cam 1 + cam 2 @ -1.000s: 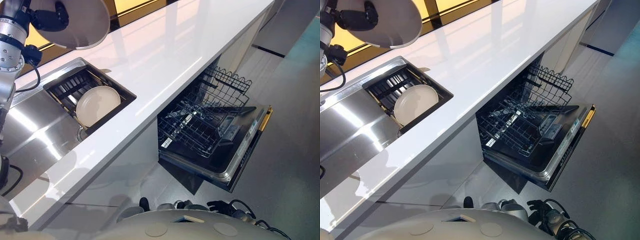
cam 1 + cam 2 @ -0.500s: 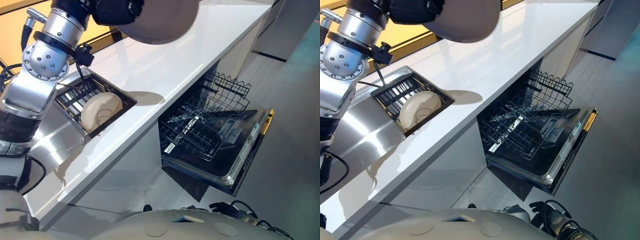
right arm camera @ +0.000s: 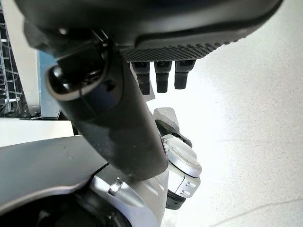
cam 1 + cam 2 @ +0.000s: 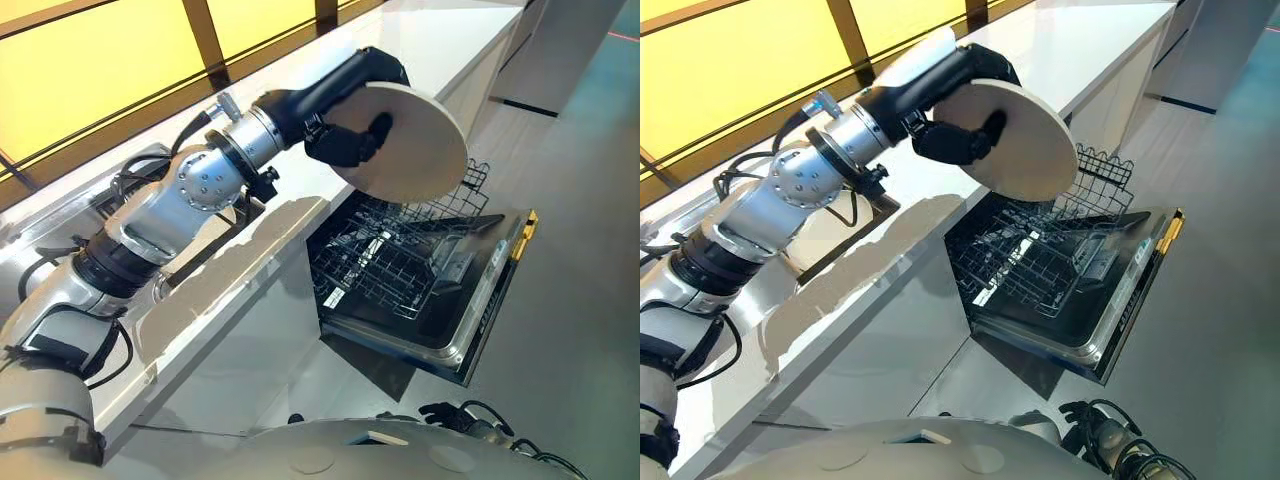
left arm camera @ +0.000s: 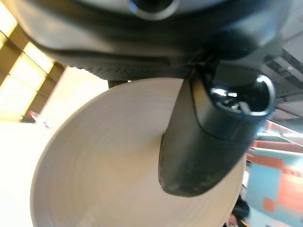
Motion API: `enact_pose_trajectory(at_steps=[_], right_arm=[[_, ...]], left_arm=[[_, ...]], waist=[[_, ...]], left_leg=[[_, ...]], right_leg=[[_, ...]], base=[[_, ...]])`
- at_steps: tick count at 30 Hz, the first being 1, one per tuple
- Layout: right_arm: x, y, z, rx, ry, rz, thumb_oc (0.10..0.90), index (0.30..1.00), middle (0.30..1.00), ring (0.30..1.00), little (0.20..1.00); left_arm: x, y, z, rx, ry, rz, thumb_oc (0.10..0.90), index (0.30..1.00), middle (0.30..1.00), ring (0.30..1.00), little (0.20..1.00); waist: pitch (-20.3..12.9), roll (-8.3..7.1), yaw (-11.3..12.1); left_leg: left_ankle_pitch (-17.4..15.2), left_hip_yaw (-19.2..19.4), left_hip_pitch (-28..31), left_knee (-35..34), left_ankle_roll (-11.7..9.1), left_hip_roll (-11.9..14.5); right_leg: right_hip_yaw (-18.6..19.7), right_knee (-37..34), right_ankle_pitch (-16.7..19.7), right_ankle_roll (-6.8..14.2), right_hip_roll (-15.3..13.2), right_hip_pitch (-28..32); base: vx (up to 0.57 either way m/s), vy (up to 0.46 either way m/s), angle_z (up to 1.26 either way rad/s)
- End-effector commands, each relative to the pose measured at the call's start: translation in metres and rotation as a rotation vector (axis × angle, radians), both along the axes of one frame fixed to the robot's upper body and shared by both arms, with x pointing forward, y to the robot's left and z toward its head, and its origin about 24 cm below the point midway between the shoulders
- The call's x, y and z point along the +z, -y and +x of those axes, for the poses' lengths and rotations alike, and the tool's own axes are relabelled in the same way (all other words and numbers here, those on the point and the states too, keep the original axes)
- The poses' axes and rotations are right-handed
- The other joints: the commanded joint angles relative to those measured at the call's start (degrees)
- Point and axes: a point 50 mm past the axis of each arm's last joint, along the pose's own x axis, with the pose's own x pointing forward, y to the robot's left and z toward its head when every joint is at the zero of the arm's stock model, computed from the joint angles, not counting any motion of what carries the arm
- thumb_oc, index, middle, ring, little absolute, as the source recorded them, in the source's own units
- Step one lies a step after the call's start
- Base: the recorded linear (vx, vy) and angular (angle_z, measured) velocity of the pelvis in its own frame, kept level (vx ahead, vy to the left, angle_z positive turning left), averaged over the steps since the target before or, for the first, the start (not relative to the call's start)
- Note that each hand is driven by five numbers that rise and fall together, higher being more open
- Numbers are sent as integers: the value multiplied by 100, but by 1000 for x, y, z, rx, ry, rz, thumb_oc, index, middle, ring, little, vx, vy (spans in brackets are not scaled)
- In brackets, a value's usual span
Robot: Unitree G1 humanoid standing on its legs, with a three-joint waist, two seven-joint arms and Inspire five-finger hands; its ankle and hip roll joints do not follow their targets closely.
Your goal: Pick up plates and place into dishwasher.
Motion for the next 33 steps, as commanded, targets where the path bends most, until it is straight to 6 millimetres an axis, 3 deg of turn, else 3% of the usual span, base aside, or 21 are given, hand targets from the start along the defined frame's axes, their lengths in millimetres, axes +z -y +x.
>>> enact_pose_trajectory(at_steps=[1,3,5,7,10,14,16,19,25,29,31,33], right_arm=[[-1,-36,29,0,133,128,800,900,900,900,900],[7,-38,48,9,244,147,800,900,900,900,900],[34,-54,94,26,443,222,800,900,900,900,900],[75,-78,127,37,634,367,800,900,900,900,900],[118,-96,143,-9,763,708,800,900,900,900,900],[147,-120,141,-87,589,1293,800,900,900,900,900],[161,-125,142,-83,555,1422,800,900,900,900,900],[190,-113,157,-142,656,1507,800,900,900,900,900],[239,-94,173,-154,1011,1502,800,900,900,900,900],[288,-69,182,-45,1563,1020,800,900,900,900,900],[312,-66,181,26,1722,890,800,900,900,900,900],[324,-67,182,59,1789,881,800,900,900,900,900]], left_arm=[[80,6,-2,1,285,-137,100,300,300,300,200],[72,7,1,2,243,-169,100,300,300,300,200],[61,1,4,32,208,-217,100,300,300,300,200],[50,-15,7,104,207,-251,100,300,300,300,200],[37,-40,13,208,203,-262,100,300,300,300,200],[18,-66,21,321,194,-236,100,300,300,300,200],[13,-75,22,348,187,-237,100,300,300,300,200],[5,-89,22,396,181,-236,100,300,300,300,200],[-7,-114,14,486,180,-256,100,300,300,300,200],[-15,-120,12,528,174,-277,100,300,300,300,200],[-16,-120,9,542,172,-285,100,300,300,300,200],[-20,-119,8,547,169,-294,100,300,300,300,200]], waist=[[100,-3,88],[133,-12,87],[195,-42,73],[259,-72,28],[324,-94,-3],[299,-168,78],[254,-194,140],[194,-208,203],[143,-207,223],[135,-165,220],[127,-126,231],[132,-102,277]], left_leg=[[-654,192,198,43,28,-208],[-641,187,194,43,26,-199],[-619,150,192,43,29,-194],[-593,121,169,43,37,-201],[-564,103,119,43,37,-210],[-549,82,89,43,-7,-219],[-533,65,71,43,-26,-218],[-494,34,53,43,-43,-210],[-478,39,33,43,4,-199],[-492,63,41,43,31,-191],[-502,72,51,43,50,-186],[-505,89,65,43,53,-179]], right_leg=[[7,217,62,287,153,-236],[15,205,86,289,153,-236],[41,204,119,283,150,-242],[87,208,132,265,154,-270],[84,203,132,262,155,-312],[-58,162,93,290,120,-282],[-141,144,91,308,101,-268],[-225,122,120,318,80,-247],[-233,119,162,323,51,-268],[-157,106,177,321,44,-273],[-105,100,179,315,50,-271],[-51,116,170,310,52,-262]], base=[[0,0,0],[-11,-17,-1],[-29,-32,-1],[-60,-15,-3],[-79,6,-12],[-30,-9,-2],[1,-14,12],[19,5,19],[3,10,5],[-14,41,1],[1,61,-4],[1,54,-9]])
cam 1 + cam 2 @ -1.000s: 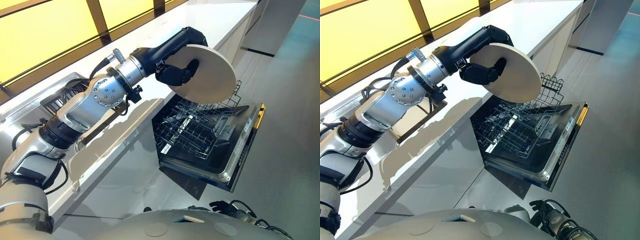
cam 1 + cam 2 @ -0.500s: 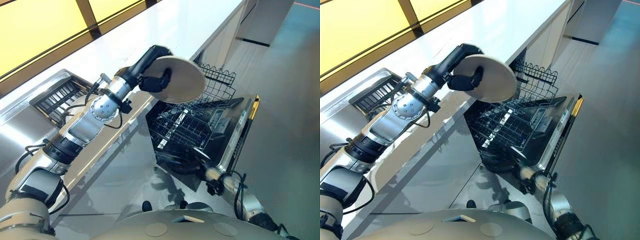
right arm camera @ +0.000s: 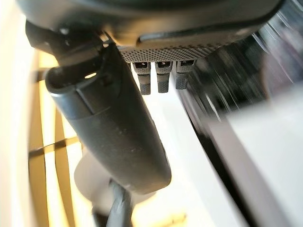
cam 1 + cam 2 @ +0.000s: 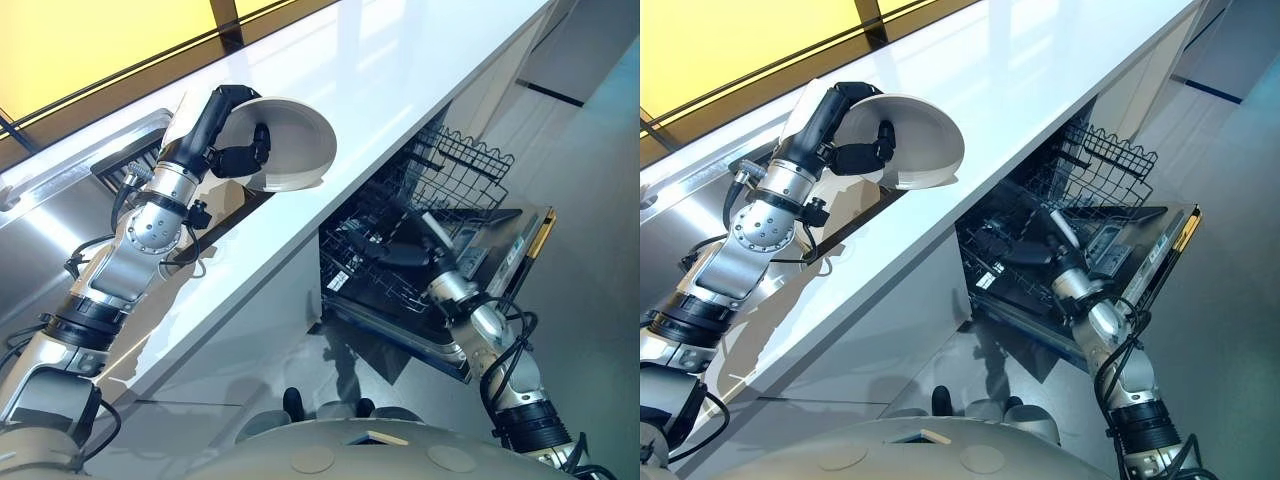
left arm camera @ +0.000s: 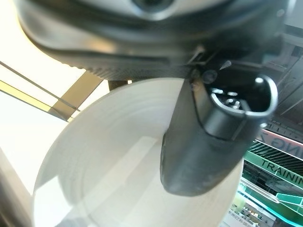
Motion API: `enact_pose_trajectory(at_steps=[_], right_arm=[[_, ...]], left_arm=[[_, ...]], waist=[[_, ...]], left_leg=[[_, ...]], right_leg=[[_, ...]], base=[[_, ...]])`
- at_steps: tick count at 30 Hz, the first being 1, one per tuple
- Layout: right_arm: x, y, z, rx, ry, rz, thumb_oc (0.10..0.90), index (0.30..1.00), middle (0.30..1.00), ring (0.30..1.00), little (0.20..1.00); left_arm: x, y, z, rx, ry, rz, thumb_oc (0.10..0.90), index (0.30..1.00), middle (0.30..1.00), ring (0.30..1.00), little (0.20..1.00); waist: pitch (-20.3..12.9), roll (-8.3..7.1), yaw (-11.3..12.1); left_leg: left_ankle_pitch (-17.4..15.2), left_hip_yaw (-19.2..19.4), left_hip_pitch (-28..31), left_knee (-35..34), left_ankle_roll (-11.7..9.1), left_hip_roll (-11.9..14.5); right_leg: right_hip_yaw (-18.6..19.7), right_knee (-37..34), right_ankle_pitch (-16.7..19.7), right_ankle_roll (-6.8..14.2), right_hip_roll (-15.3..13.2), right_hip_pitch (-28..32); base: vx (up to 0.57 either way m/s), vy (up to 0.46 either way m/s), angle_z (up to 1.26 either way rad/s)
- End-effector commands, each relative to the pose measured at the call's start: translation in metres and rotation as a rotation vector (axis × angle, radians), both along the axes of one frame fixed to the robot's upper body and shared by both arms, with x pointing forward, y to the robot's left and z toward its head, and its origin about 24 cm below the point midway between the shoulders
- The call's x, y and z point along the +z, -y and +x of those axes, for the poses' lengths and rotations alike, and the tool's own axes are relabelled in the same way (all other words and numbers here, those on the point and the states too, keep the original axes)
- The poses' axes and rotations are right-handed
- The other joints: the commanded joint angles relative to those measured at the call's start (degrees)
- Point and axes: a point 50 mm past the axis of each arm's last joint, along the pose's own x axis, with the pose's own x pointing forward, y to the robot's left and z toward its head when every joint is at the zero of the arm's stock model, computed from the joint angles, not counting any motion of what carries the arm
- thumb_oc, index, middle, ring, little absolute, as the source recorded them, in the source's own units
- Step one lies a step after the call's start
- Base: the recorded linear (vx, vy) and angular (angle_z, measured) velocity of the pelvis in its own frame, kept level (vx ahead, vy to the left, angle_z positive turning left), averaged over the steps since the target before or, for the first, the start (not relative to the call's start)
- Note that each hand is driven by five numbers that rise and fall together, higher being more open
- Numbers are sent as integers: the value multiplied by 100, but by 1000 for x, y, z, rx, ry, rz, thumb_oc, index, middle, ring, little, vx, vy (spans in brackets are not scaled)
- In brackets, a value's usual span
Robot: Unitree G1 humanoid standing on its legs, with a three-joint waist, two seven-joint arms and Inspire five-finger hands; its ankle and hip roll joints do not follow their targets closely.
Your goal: Pick up plates and place into dishwasher.
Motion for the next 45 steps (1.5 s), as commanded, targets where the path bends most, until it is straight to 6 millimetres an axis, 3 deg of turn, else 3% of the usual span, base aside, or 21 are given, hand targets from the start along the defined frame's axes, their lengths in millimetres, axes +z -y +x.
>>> enact_pose_trajectory(at_steps=[1,8,27,31,32,33,34,39,45], right_arm=[[91,-11,5,25,504,-1,800,900,900,900,900],[103,-23,9,111,527,52,800,900,900,900,900],[126,-57,10,304,565,187,800,900,900,900,900],[121,-63,12,340,506,170,800,900,900,900,900],[119,-64,13,346,487,171,534,672,672,672,634],[114,-64,15,348,454,168,210,394,394,394,310],[112,-63,16,347,440,164,100,300,300,300,200],[104,-56,20,306,384,132,100,300,300,300,200],[89,-43,21,252,309,59,100,300,300,300,200]], left_arm=[[48,-3,2,25,251,-50,100,300,300,300,200],[53,8,4,-53,216,-80,100,300,300,300,200],[60,82,-15,-456,140,-89,100,300,300,300,200],[55,93,-20,-549,78,-134,100,300,300,300,200],[55,95,-22,-565,71,-137,100,300,300,300,200],[54,98,-25,-587,81,-131,100,300,300,300,200],[55,99,-27,-596,89,-127,100,300,300,300,200],[67,98,-37,-593,224,-65,100,300,300,300,200],[88,80,-47,-506,437,-27,100,300,300,300,200]], waist=[[-285,27,-53],[-293,-1,24],[-275,-79,115],[-270,-97,116],[-272,-103,119],[-269,-112,119],[-268,-117,120],[-262,-155,130],[-277,-186,158]], left_leg=[[-540,119,189,37,50,-157],[-517,102,177,37,35,-150],[-531,135,186,37,4,-131],[-530,123,191,37,8,-131],[-529,120,192,37,9,-132],[-525,119,190,37,5,-126],[-524,117,190,37,3,-124],[-517,88,180,37,-4,-115],[-510,38,164,37,-16,-121]], right_leg=[[26,118,160,287,66,-161],[-15,138,144,292,32,-155],[-236,89,163,319,6,-106],[-208,104,156,321,9,-112],[-203,102,154,316,13,-109],[-198,113,148,317,17,-111],[-197,117,145,316,20,-110],[-199,112,147,307,36,-99],[-227,114,142,308,33,-97]], base=[[-6,30,-12],[-7,8,-3],[-4,-3,1],[0,0,0],[0,0,0],[0,0,0],[0,0,0],[14,-8,0],[9,-6,1]])
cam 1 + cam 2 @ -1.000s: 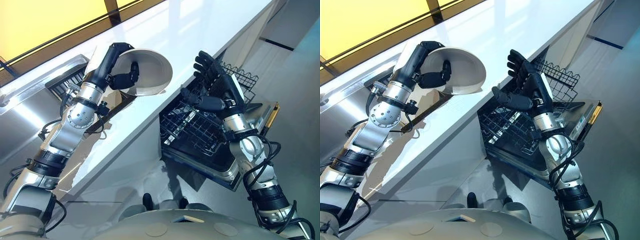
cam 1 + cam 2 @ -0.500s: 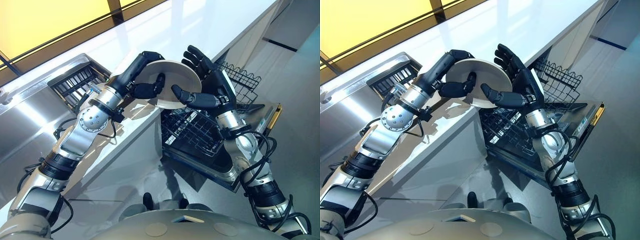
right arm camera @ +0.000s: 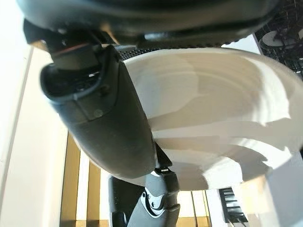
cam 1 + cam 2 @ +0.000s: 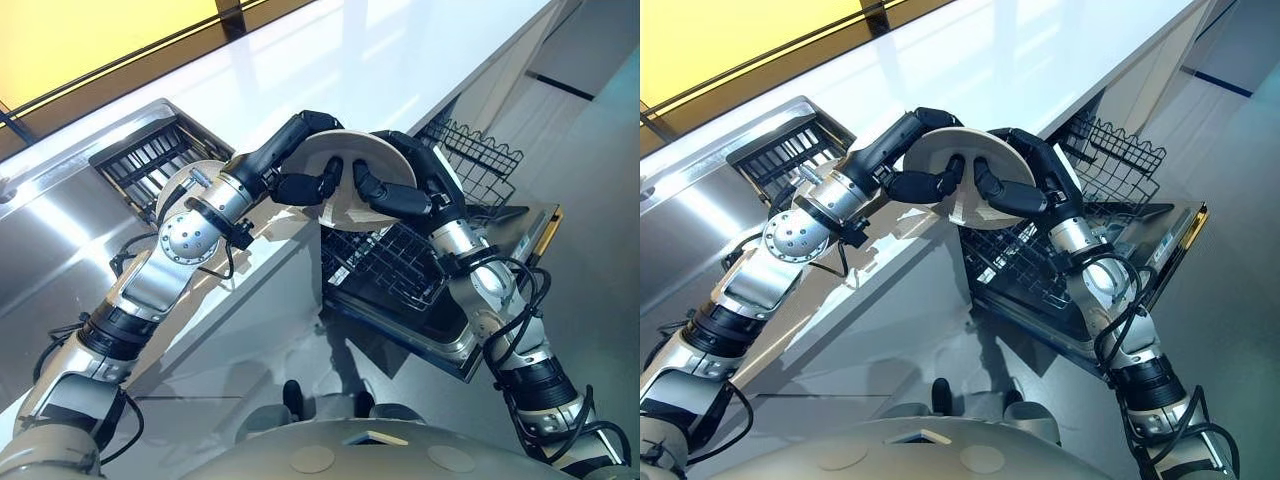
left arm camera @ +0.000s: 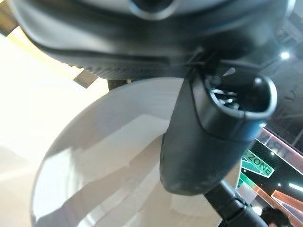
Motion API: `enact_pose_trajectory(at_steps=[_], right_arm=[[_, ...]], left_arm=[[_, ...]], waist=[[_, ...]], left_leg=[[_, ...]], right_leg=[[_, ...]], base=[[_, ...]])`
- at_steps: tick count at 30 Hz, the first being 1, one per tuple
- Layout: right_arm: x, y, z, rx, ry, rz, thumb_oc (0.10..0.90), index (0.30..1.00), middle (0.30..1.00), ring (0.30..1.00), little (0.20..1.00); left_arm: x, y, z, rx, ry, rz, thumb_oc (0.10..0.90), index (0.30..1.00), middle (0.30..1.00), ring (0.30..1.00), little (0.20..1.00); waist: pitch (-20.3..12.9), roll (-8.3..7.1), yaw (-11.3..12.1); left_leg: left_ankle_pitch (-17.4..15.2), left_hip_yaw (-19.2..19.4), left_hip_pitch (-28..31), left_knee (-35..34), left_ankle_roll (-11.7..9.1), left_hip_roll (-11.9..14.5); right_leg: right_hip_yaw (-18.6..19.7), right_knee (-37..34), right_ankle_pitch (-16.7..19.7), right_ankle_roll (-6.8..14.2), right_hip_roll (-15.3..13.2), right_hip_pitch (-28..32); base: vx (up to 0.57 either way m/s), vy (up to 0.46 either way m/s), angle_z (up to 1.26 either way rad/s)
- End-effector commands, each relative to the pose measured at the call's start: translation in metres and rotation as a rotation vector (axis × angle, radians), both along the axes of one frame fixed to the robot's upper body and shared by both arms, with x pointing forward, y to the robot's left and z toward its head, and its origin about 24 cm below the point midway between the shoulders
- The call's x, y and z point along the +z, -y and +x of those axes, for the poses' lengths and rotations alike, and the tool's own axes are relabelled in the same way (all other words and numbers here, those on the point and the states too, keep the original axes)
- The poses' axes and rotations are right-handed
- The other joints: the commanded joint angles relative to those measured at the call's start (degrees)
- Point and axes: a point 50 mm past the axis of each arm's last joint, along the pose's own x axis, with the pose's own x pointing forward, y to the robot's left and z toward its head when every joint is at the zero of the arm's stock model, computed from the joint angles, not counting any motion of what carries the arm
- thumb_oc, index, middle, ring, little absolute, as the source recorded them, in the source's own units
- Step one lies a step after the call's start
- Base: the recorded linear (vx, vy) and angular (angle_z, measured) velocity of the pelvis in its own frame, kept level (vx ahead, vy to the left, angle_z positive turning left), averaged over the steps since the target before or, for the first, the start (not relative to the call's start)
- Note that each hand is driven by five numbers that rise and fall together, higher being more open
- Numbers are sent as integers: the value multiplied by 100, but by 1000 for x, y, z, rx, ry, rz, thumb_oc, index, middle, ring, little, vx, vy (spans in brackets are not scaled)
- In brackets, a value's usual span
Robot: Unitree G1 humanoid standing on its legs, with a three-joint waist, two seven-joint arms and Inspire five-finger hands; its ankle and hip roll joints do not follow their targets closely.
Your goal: Pick up plates and place into dishwasher.
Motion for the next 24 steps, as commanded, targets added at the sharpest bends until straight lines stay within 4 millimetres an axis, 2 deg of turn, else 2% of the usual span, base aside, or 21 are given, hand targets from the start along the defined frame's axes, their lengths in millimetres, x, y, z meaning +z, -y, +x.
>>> enact_pose_trajectory(at_steps=[1,8,9,10,13,16,18,20,24], right_arm=[[39,-6,-1,31,181,-13,100,300,300,300,200],[25,7,-1,-27,129,-53,100,300,300,300,200],[26,8,-1,-33,132,-46,100,300,300,300,200],[27,8,-1,-40,140,-41,100,300,300,300,200],[31,11,-1,-92,180,-22,100,300,300,300,200],[44,22,-3,-240,290,7,100,300,300,300,200],[60,36,-8,-424,445,-34,100,300,300,300,200],[67,43,-10,-505,504,-59,100,300,300,300,200],[77,75,-16,-779,646,-207,100,300,300,300,200]], left_arm=[[84,10,-27,-93,522,-115,100,300,300,300,200],[97,-7,-30,2,608,-126,100,300,300,300,200],[96,-10,-27,25,589,-130,251,429,429,429,351],[94,-13,-24,46,552,-134,800,900,900,900,900],[82,-21,-17,70,429,-169,800,900,900,900,900],[73,-32,-13,136,376,-186,800,900,900,900,900],[65,-49,-11,227,374,-169,800,900,900,900,900],[63,-59,-10,272,374,-157,800,900,900,900,900],[59,-100,-12,453,380,-99,800,900,900,900,900]], waist=[[-451,-117,50],[-481,-99,51],[-480,-95,52],[-473,-88,56],[-450,-62,74],[-447,-37,102],[-450,-4,133],[-466,11,149],[-488,48,208]], left_leg=[[-506,96,174,24,-20,-118],[-497,71,180,24,-42,-116],[-499,68,181,24,-45,-115],[-501,61,184,24,-47,-114],[-499,49,203,24,-43,-114],[-501,37,214,24,-41,-116],[-457,44,187,24,-32,-107],[-512,35,210,24,-32,-109],[-514,24,216,24,-29,-109]], right_leg=[[-133,114,136,312,25,-134],[-164,102,138,317,8,-120],[-163,100,137,316,8,-121],[-161,99,137,315,9,-119],[-163,89,142,314,12,-100],[-153,77,146,320,16,-86],[-138,92,185,313,25,-126],[-126,75,146,321,25,-98],[-111,78,133,322,28,-92]], base=[[0,0,0],[5,0,0],[0,0,0],[0,0,0],[0,0,0],[0,0,0],[0,0,0],[26,9,0],[14,6,-2]])
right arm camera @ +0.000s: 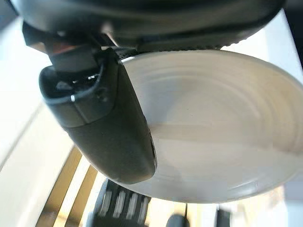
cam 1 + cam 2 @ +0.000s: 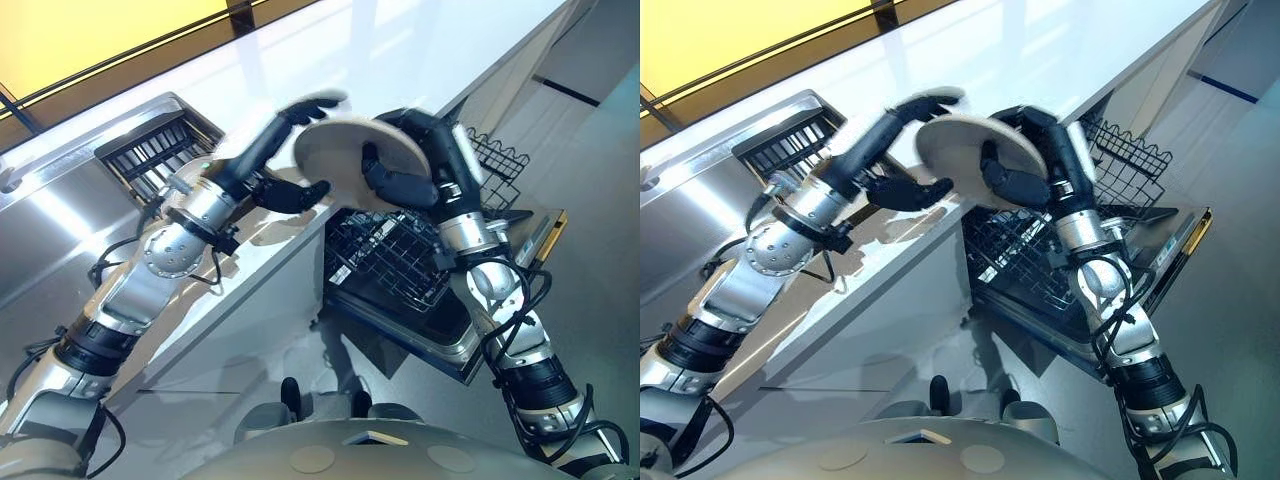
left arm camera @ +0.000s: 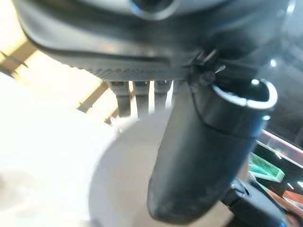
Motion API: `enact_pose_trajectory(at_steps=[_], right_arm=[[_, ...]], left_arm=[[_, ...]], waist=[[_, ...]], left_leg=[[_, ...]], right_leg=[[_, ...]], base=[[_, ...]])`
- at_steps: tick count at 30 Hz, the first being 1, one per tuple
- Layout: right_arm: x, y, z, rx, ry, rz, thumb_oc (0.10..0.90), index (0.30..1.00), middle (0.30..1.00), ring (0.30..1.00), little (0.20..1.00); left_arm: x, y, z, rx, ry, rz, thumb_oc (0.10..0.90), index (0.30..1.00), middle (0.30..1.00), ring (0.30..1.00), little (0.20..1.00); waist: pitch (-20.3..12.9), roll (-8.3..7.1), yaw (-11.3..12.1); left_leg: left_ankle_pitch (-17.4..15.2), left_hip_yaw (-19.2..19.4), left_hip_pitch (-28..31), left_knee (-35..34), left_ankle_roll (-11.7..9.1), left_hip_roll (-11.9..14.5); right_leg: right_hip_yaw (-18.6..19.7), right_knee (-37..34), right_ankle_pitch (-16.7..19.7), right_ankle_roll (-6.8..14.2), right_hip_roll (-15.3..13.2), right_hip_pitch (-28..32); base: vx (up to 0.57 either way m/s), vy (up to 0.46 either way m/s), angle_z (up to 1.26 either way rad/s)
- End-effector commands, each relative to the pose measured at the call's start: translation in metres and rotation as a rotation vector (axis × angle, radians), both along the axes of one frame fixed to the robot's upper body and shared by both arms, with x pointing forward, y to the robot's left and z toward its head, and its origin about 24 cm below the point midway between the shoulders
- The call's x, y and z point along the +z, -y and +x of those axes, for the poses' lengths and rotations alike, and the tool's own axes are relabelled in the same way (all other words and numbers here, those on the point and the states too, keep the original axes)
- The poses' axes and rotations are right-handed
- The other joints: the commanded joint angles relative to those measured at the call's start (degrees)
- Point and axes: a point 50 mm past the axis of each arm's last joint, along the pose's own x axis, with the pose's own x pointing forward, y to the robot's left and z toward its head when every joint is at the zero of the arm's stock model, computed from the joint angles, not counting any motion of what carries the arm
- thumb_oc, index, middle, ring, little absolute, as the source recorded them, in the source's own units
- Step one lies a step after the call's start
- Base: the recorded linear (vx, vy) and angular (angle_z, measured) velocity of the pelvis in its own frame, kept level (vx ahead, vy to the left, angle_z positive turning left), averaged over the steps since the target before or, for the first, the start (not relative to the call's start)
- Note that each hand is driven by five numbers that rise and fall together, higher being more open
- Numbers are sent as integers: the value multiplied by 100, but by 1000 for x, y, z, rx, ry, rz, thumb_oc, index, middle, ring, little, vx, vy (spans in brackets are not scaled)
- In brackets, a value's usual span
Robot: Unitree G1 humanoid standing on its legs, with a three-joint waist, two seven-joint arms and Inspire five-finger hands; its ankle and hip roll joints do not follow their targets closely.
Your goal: Pick up plates and place into dishwasher.
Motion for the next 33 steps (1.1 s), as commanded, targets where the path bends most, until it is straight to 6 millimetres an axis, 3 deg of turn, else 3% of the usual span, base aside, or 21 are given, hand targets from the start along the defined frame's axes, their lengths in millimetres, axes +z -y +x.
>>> enact_pose_trajectory(at_steps=[1,4,7,10,16,23,33], right_arm=[[53,44,-17,-310,387,-82,100,300,300,300,200],[51,67,-20,-453,378,-132,100,300,300,300,200],[35,86,-20,-509,259,-117,100,300,300,300,200],[10,94,-19,-504,110,-68,100,300,300,300,200],[-50,98,-8,-543,-199,-187,100,300,300,300,200],[-88,126,5,-627,-459,-245,100,300,300,300,200],[-88,135,41,-742,-659,-408,100,300,300,300,200]], left_arm=[[46,-61,-1,253,225,-59,800,900,900,900,900],[42,-89,-7,352,201,-62,800,900,900,900,900],[38,-108,-15,405,173,-100,800,900,900,900,900],[29,-118,-21,434,134,-129,800,900,900,900,900],[22,-130,-18,484,86,-129,800,900,900,900,900],[33,-122,-5,415,61,-138,800,900,900,900,900],[45,-97,15,303,39,-136,800,900,900,900,900]], waist=[[-556,64,103],[-579,73,146],[-581,69,180],[-578,69,194],[-568,77,270],[-490,110,521],[-339,205,879]], left_leg=[[-513,64,195,25,-36,-101],[-500,34,186,25,-41,-106],[-479,-17,171,25,-41,-110],[-466,-83,167,25,-25,-124],[-464,-162,189,25,-32,-148],[-473,-333,251,25,-50,-177],[-421,-739,298,25,-81,-232]], right_leg=[[-104,82,135,315,35,-127],[-125,87,127,323,29,-118],[-157,107,110,321,11,-116],[-205,154,85,308,-5,-125],[-312,197,48,300,-46,-93],[-482,304,-26,271,-85,-19],[-731,539,-193,176,-141,90]], base=[[0,0,0],[21,-1,3],[36,-1,6],[23,-2,7],[37,-7,12],[73,-45,17],[45,-31,25]])
